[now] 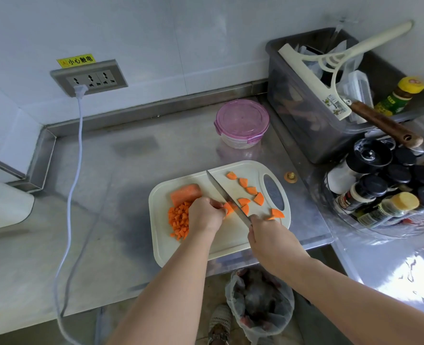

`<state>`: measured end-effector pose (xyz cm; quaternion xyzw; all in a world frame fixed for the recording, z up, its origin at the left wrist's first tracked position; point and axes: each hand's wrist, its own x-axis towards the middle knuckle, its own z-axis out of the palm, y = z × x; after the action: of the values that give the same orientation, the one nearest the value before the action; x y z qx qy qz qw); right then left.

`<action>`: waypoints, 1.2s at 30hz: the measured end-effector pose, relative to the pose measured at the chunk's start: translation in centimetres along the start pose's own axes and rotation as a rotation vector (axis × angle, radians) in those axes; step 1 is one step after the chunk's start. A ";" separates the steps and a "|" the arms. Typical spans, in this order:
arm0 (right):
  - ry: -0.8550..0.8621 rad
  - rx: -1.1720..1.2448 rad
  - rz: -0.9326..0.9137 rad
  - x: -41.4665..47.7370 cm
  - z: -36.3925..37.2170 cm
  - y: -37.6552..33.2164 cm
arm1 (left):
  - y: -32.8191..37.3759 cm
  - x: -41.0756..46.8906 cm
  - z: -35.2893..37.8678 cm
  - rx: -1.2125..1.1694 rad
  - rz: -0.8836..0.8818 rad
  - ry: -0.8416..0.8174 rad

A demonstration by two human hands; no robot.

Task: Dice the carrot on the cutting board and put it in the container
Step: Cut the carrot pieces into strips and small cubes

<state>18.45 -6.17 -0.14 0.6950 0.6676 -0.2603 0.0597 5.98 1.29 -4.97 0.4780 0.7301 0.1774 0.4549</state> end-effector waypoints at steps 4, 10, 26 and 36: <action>-0.003 0.062 0.003 -0.5 0.1 -0.3 | 0.0 -0.1 0.0 0.021 0.011 0.007; -0.002 0.054 0.016 -0.5 0.1 -0.7 | 0.0 -0.2 -0.1 0.003 0.023 0.001; -0.120 -0.058 0.022 1.5 2.3 0.3 | -0.6 0.5 -0.2 0.007 -0.016 -0.025; -0.062 0.066 0.103 1.9 1.9 0.5 | -0.2 -0.3 -0.1 -0.001 0.020 0.020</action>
<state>18.35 -5.37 -2.77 0.7217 0.6198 -0.3001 0.0706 5.79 0.99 -4.94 0.4836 0.7296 0.1870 0.4460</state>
